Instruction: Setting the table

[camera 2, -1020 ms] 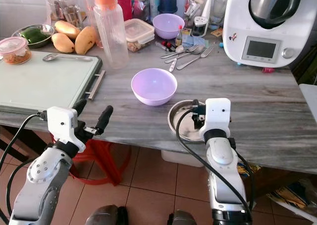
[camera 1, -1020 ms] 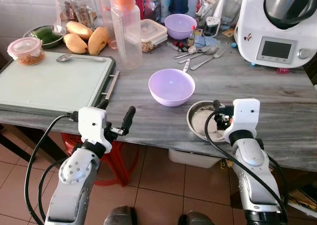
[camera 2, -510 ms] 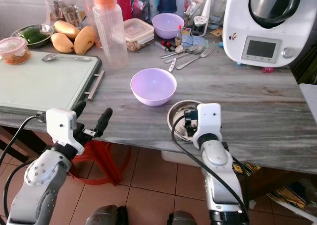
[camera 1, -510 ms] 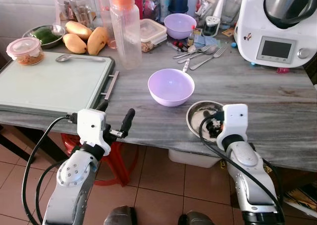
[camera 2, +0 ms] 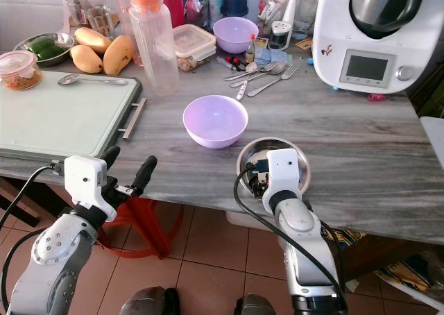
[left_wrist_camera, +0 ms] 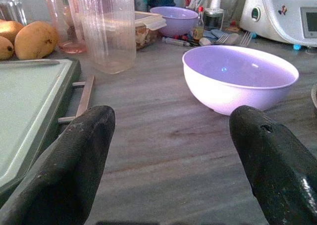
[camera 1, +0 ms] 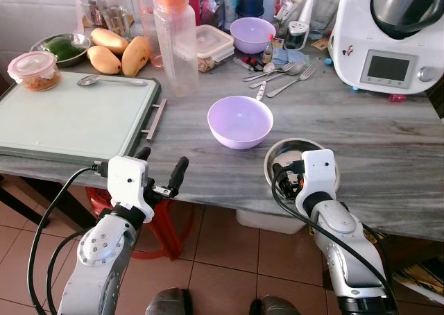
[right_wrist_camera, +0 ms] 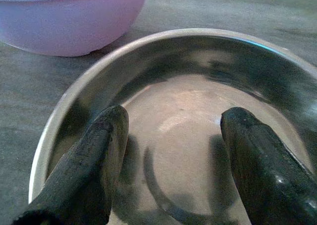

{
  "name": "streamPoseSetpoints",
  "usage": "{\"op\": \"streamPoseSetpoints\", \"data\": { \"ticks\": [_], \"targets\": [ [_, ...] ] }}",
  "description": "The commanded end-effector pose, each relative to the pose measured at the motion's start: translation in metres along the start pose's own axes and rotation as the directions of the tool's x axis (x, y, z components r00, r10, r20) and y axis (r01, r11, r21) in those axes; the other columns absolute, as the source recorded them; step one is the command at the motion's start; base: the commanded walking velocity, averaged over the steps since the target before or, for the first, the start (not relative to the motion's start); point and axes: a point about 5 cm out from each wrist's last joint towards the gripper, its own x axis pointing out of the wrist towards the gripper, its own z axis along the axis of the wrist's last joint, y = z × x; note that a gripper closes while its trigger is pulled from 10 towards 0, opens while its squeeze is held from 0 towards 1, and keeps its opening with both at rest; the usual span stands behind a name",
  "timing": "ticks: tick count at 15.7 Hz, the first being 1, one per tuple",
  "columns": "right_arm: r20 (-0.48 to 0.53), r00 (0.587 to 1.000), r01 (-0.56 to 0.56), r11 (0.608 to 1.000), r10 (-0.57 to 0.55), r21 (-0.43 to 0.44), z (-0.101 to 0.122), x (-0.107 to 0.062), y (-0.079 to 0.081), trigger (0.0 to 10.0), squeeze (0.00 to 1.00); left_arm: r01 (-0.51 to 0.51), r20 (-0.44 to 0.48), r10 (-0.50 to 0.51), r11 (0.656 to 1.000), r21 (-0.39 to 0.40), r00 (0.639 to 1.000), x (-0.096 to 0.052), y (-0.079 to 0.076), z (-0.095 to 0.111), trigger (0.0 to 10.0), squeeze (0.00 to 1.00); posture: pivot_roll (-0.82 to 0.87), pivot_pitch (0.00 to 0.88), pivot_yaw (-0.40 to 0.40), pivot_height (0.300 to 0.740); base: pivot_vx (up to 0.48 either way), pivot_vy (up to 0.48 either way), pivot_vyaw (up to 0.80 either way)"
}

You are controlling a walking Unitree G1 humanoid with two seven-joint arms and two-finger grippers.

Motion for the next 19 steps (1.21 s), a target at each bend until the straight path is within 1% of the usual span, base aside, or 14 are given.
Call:
{"op": "streamPoseSetpoints", "data": {
  "ticks": [1,4,5,8,14,17,19],
  "targets": [
    [-0.015,1.0,-0.01,1.0,0.011,0.001,0.0,0.001,0.001,10.0,0.0,0.014,-0.003,-0.014,1.0,0.008,1.0,-0.002,-0.002,0.002,10.0,0.0,0.03,0.088,0.022,0.74,0.0,0.0,0.0],
    [-0.03,0.999,-0.014,1.0,0.015,0.008,-0.001,0.002,-0.001,10.0,0.0,0.011,-0.011,-0.011,1.0,0.012,1.0,-0.003,-0.001,0.003,10.0,0.0,0.03,0.096,0.023,0.74,0.0,0.0,0.0],
    [-0.034,0.999,-0.019,1.0,0.02,0.021,-0.002,0.002,-0.001,10.0,0.0,0.011,-0.016,-0.011,1.0,0.015,1.0,-0.004,0.0,0.003,10.0,0.0,0.03,0.099,0.025,0.74,0.0,0.0,0.0],
    [-0.036,0.999,-0.032,0.999,0.033,0.02,-0.001,0.004,0.0,10.0,0.0,0.013,-0.021,-0.012,1.0,0.02,1.0,-0.003,0.0,0.003,10.0,0.0,0.03,0.096,0.028,0.74,0.0,0.0,0.0],
    [-0.03,0.999,-0.034,0.999,0.035,0.031,0.003,0.016,-0.003,10.0,0.0,0.009,-0.018,-0.009,1.0,0.025,1.0,0.001,-0.001,0.003,10.0,0.0,0.04,0.084,0.024,0.74,0.0,0.0,0.0],
    [-0.03,0.997,-0.065,0.996,0.067,0.058,0.005,0.025,0.002,10.0,0.0,0.003,-0.016,-0.002,1.0,0.029,1.0,0.001,0.0,0.004,10.0,0.0,0.05,0.078,0.022,0.74,0.0,0.0,0.0],
    [-0.028,0.997,-0.07,0.996,0.071,0.06,0.005,0.026,0.003,10.0,0.0,0.002,-0.015,-0.002,1.0,0.03,1.0,0.001,0.0,0.004,10.0,0.0,0.05,0.077,0.022,0.74,0.0,0.0,0.0]
  ]
}}
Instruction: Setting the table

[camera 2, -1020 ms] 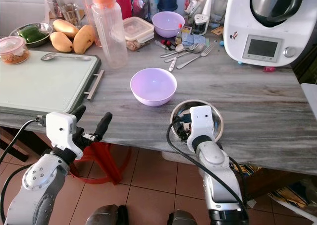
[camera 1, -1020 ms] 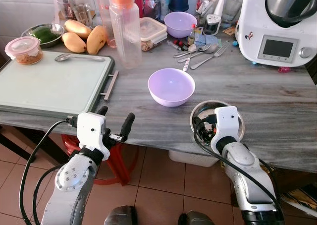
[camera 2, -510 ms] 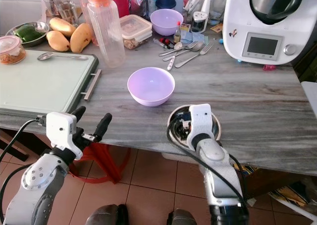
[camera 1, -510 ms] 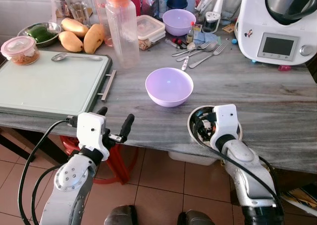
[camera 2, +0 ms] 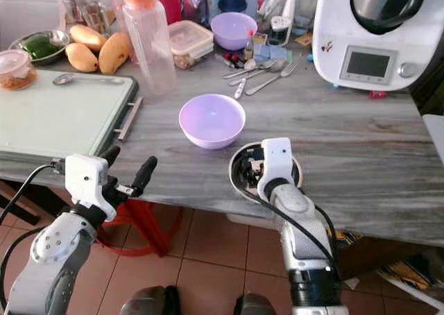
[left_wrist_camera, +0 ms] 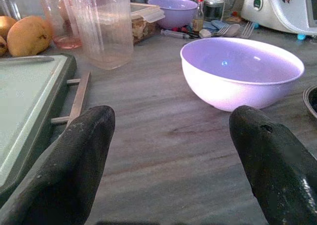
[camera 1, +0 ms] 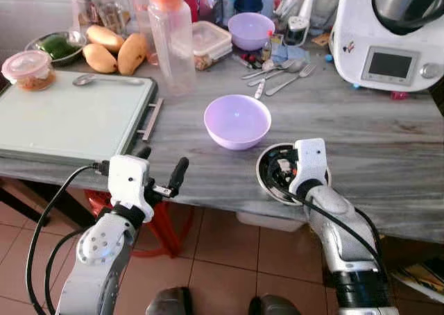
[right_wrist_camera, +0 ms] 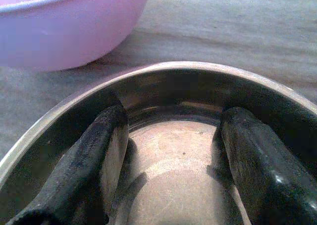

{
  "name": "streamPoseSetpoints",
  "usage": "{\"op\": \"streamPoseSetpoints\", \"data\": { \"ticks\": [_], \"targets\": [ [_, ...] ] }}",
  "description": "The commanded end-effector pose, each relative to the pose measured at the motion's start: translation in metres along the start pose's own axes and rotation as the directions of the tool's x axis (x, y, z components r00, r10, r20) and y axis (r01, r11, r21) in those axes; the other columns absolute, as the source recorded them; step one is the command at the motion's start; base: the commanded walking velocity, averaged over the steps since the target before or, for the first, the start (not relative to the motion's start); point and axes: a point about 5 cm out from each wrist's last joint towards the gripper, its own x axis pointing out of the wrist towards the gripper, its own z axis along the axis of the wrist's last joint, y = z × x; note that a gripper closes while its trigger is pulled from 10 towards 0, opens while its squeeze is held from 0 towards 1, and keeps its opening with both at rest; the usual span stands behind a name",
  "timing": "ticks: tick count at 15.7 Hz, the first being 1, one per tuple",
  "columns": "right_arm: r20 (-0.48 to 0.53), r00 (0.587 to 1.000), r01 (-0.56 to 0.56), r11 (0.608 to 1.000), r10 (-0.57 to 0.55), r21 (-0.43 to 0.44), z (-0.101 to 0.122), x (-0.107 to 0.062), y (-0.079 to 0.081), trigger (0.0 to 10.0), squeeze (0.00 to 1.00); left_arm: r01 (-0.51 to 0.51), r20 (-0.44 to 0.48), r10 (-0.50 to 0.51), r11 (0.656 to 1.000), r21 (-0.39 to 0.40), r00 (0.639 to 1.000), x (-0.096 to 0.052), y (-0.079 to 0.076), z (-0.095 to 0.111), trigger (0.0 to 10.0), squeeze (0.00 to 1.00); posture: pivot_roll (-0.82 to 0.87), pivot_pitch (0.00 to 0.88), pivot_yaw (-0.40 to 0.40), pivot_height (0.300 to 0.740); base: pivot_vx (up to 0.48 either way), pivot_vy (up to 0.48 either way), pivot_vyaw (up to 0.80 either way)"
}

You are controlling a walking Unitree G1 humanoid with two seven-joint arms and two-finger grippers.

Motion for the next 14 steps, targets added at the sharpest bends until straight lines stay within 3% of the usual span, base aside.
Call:
{"op": "streamPoseSetpoints", "data": {
  "ticks": [1,12,14],
  "targets": [
    [-0.007,1.0,-0.018,1.0,0.019,0.012,-0.002,0.002,0.003,10.0,0.0,0.001,0.002,-0.001,1.0,0.013,1.0,0.001,0.0,0.002,10.0,0.0,0.05,0.076,0.022,0.74,0.0,0.0,0.0],
    [0.052,0.996,-0.08,0.996,0.079,0.026,0.007,0.005,0.013,10.0,0.0,0.005,0.009,-0.006,1.0,0.014,1.0,0.005,-0.001,0.002,10.0,0.0,0.04,0.064,0.025,0.74,0.0,0.0,0.0],
    [0.082,0.995,-0.055,0.998,0.054,0.016,0.011,0.001,0.009,10.0,0.0,0.003,0.012,-0.003,1.0,0.013,1.0,0.006,0.0,0.002,10.0,0.0,0.04,0.057,0.024,0.74,0.0,0.0,0.0]
  ]
}}
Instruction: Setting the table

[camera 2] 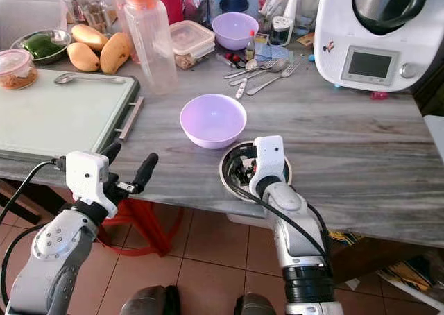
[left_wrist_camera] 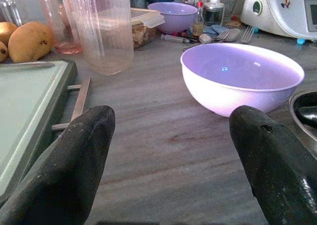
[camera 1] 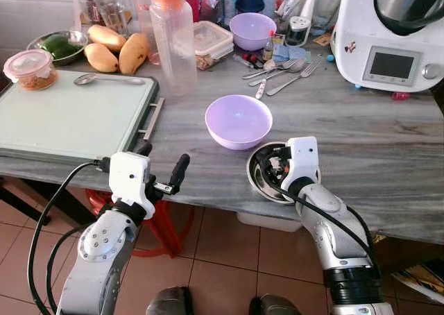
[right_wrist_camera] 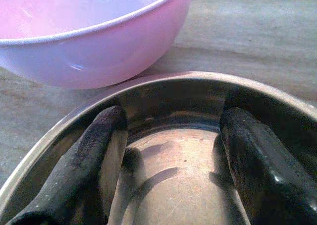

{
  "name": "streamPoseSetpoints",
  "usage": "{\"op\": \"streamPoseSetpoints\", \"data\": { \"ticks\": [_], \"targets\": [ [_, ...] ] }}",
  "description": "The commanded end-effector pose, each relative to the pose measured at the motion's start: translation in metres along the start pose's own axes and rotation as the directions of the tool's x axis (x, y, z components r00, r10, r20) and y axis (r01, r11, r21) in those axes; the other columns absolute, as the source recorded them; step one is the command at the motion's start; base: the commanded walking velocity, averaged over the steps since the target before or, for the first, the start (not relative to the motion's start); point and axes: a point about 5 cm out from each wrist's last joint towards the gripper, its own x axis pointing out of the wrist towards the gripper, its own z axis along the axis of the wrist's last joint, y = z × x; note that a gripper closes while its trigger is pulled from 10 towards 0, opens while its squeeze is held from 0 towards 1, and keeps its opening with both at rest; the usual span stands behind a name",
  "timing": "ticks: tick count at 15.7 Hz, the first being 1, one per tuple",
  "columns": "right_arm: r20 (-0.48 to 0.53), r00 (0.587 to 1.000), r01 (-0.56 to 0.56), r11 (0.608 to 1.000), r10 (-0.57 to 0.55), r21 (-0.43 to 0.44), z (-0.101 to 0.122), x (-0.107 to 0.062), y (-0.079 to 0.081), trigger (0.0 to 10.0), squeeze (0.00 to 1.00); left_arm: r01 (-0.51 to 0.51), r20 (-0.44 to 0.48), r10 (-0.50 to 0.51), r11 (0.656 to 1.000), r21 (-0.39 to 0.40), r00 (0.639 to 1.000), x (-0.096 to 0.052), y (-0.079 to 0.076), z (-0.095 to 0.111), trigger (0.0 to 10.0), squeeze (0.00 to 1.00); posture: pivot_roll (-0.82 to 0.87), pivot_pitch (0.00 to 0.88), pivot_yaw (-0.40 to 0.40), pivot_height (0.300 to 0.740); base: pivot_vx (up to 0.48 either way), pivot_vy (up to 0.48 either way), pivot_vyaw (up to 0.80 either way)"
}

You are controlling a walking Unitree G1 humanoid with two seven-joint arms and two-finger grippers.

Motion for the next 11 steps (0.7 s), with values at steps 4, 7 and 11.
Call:
{"op": "streamPoseSetpoints", "data": {
  "ticks": [4,7,11],
  "targets": [
    [0.092,0.995,0.036,0.999,-0.033,-0.029,0.015,-0.017,-0.009,10.0,0.0,-0.004,-0.004,0.004,1.0,0.0,1.0,0.002,0.0,-0.003,10.0,0.0,0.03,0.038,0.021,0.74,0.0,0.0,0.0],
    [0.187,0.979,0.091,0.994,-0.08,-0.055,0.025,-0.039,-0.015,10.0,0.0,-0.022,-0.003,0.022,1.0,0.001,1.0,0.004,-0.001,-0.005,10.0,0.0,0.0,0.009,0.02,0.74,0.0,0.0,0.0],
    [0.318,0.94,0.14,0.99,-0.123,-0.031,0.028,-0.058,-0.013,10.0,0.0,-0.106,-0.03,0.106,0.994,0.028,0.994,0.013,0.0,-0.011,10.0,0.0,-0.01,0.0,0.015,0.74,0.0,0.0,0.0]
  ]
}}
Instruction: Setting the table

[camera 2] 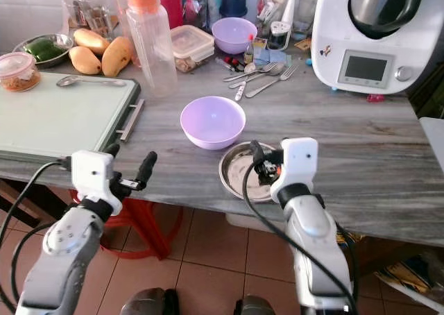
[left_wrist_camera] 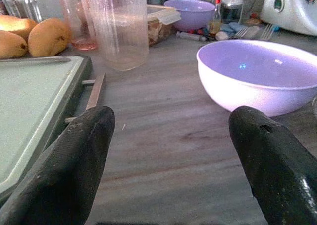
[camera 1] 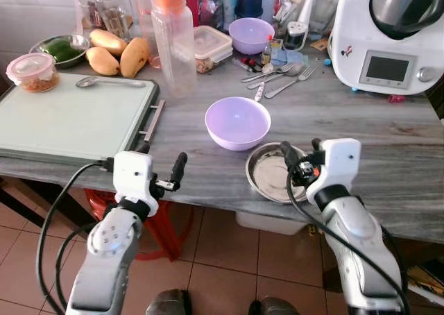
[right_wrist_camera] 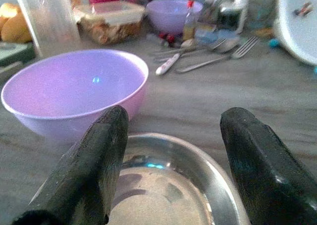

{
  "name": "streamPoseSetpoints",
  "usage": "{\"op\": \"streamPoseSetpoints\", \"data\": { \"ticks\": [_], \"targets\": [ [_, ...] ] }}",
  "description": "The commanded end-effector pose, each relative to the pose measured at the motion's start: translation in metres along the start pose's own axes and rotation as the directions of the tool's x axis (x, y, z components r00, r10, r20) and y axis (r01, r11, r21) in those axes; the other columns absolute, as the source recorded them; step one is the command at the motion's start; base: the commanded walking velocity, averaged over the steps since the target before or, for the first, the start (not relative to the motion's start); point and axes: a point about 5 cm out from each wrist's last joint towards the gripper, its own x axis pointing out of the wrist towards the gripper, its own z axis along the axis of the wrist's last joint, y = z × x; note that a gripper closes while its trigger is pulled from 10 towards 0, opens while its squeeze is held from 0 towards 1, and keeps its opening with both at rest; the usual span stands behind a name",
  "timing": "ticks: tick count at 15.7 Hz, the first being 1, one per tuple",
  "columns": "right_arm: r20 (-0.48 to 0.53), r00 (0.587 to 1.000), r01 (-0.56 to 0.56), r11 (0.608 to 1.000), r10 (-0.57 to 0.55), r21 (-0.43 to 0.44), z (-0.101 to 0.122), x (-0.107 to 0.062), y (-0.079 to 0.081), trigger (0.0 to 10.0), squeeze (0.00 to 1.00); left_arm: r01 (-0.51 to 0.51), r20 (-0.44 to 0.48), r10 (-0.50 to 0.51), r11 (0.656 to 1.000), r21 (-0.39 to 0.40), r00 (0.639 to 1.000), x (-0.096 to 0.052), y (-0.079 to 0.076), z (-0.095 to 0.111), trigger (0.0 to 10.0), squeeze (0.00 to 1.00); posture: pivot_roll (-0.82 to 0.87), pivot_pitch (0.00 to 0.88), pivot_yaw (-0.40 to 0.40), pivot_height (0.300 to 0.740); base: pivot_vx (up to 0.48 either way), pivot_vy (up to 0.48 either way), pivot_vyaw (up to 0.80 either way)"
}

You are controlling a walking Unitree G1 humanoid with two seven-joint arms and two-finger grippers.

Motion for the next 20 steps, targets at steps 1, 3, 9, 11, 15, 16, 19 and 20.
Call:
{"op": "streamPoseSetpoints", "data": {
  "ticks": [1,3,9,11,15,16,19,20],
  "targets": [
    [0.121,0.991,0.052,0.999,-0.049,-0.015,0.016,-0.004,-0.002,10.0,0.0,-0.021,0.013,0.021,1.0,0.017,1.0,0.007,0.0,0.002,10.0,0.0,-0.01,0.0,0.017,0.74,0.0,0.0,0.0],
    [0.139,0.989,0.065,0.996,-0.056,-0.06,0.017,-0.001,-0.001,10.0,0.0,-0.04,0.03,0.039,0.999,0.017,0.999,0.013,-0.001,0.003,10.0,0.0,-0.02,0.0,0.015,0.74,0.0,0.0,0.0],
    [0.135,0.984,0.127,0.991,-0.119,-0.052,0.012,-0.003,-0.01,10.0,0.0,-0.067,0.037,0.067,0.998,0.001,0.997,0.02,-0.003,0.001,10.0,0.0,-0.03,0.0,0.012,0.74,0.0,0.0,0.0],
    [0.14,0.984,0.119,0.991,-0.11,-0.054,0.011,-0.003,-0.008,10.0,0.0,-0.066,0.041,0.066,0.998,0.004,0.997,0.022,-0.004,0.001,10.0,0.0,-0.03,0.0,0.013,0.74,0.0,0.0,-0.78],
    [0.151,0.984,0.1,0.994,-0.092,-0.049,0.011,-0.001,-0.006,10.0,0.0,-0.071,0.044,0.07,0.997,0.006,0.997,0.023,-0.003,0.001,10.0,0.0,-0.02,0.0,0.011,0.74,-0.19,0.0,0.0],
    [0.149,0.985,0.099,0.994,-0.091,-0.048,0.011,-0.002,-0.006,10.0,0.0,-0.072,0.044,0.071,0.997,0.006,0.997,0.022,-0.002,0.001,10.0,0.0,-0.02,0.0,0.011,0.74,-0.259,0.0,0.0],
    [0.148,0.984,0.112,0.991,-0.1,-0.078,0.009,-0.003,-0.008,10.0,0.0,-0.074,0.043,0.074,0.997,0.01,0.996,0.021,-0.002,0.001,10.0,0.0,-0.02,0.0,0.011,0.74,-0.265,0.0,0.0],
    [0.145,0.982,0.132,0.987,-0.118,-0.092,0.008,-0.003,-0.011,10.0,0.0,-0.073,0.042,0.072,0.997,0.011,0.996,0.021,-0.002,0.0,10.0,0.0,-0.02,0.0,0.012,0.74,-0.266,0.0,0.0]
  ]
}}
